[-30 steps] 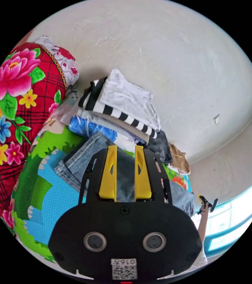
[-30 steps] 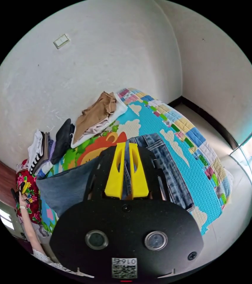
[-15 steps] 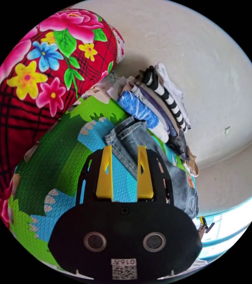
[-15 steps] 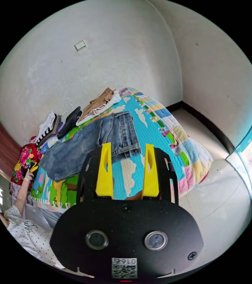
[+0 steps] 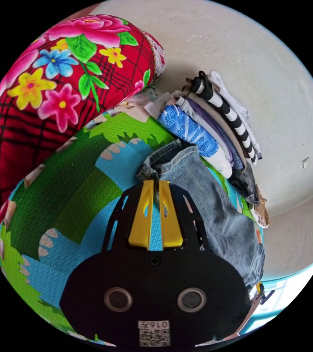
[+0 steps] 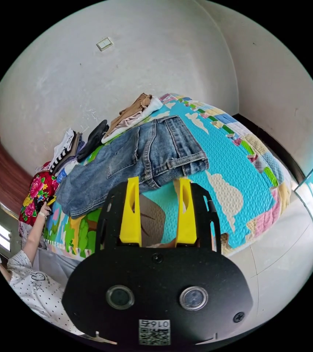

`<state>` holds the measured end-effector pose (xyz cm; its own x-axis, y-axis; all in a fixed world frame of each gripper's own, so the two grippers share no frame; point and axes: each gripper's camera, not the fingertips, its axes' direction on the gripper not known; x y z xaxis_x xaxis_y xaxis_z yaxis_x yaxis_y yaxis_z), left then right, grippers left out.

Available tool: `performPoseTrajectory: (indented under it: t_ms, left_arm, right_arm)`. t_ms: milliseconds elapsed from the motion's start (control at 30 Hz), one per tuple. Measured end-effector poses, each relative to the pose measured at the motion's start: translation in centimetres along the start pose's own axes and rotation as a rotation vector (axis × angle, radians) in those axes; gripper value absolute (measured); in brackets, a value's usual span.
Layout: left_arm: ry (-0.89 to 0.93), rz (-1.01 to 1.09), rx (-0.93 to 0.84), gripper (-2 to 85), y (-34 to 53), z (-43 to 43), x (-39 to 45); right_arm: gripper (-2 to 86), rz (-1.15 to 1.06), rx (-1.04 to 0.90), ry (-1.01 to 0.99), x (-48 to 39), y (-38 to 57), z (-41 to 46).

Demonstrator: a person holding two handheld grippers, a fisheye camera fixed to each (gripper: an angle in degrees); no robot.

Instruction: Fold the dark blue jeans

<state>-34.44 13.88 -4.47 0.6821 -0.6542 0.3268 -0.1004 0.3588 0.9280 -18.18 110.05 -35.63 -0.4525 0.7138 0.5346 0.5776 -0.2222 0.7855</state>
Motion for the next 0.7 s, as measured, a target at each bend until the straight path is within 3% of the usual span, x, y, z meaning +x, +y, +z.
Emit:
performPoseTrajectory:
  t_ms: [233,433,700]
  left_arm:
    - [0.200,-0.066,-0.023,-0.5,4.7,-5.2,-6.5]
    - [0.088,0.170,-0.030,-0.5,8.2,-10.2,-5.1]
    - [0.102,0.192,-0.047,-0.1,13.1,-12.9,-5.1]
  right_arm:
    - [10.3,0.011,0.017,0.073,-2.8,-2.8,-0.7]
    - [7.0,-0.015,0.034,0.099,-5.4,-5.0,-3.6]
    - [5.8,0.017,0.030,0.033,-6.6,-9.4,-9.0]
